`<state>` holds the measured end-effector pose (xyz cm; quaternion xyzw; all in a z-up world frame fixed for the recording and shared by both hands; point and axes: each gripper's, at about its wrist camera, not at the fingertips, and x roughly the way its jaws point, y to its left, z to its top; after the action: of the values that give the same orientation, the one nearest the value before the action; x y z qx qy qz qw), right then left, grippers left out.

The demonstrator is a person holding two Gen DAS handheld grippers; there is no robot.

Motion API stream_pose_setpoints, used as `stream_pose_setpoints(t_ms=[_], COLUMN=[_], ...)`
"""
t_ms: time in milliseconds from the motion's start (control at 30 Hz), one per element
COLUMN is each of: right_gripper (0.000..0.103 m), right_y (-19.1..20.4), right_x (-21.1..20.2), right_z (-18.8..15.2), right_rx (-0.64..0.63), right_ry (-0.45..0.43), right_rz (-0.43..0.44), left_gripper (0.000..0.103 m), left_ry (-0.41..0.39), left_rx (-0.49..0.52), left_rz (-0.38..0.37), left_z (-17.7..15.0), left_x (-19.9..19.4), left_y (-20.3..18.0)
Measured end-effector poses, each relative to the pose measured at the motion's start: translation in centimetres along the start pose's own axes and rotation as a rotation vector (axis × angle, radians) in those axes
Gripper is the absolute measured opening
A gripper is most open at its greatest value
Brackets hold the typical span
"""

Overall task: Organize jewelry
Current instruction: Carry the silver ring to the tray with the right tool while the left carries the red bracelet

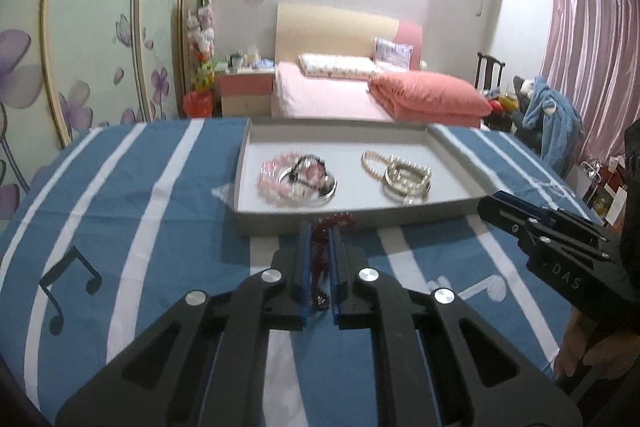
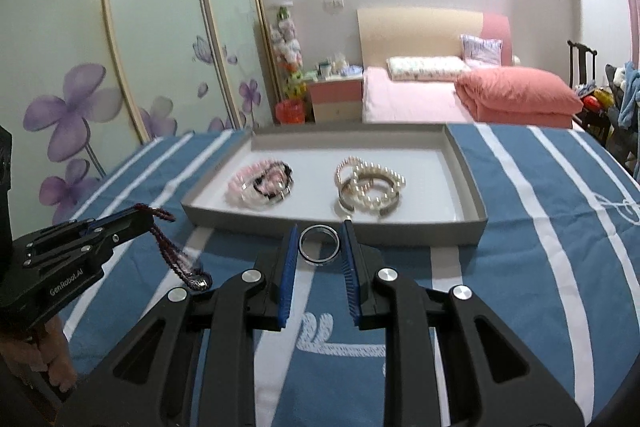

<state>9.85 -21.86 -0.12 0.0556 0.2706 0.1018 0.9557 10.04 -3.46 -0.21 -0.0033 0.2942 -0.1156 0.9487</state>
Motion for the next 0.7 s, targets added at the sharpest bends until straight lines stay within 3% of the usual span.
stream_pose_setpoints(t_ms=[300, 700], right_gripper=[0.022, 0.022], right_y=[0.7, 0.7], right_x=[-1.9, -3.1], right_z=[1.0, 2.0], right_rx=[-0.029, -0.044], right_ry=[-0.128, -0.234], right_rz=[-0.019, -0.054], left_gripper=[0.009, 0.009], left_ry=[-0.073, -0.132], left_rx=[0.001, 0.001], left_rz=[-0.009, -0.018], left_z=[0.9, 2.3], left_x=[-1.5, -2.4], left_y=[-0.8, -1.5])
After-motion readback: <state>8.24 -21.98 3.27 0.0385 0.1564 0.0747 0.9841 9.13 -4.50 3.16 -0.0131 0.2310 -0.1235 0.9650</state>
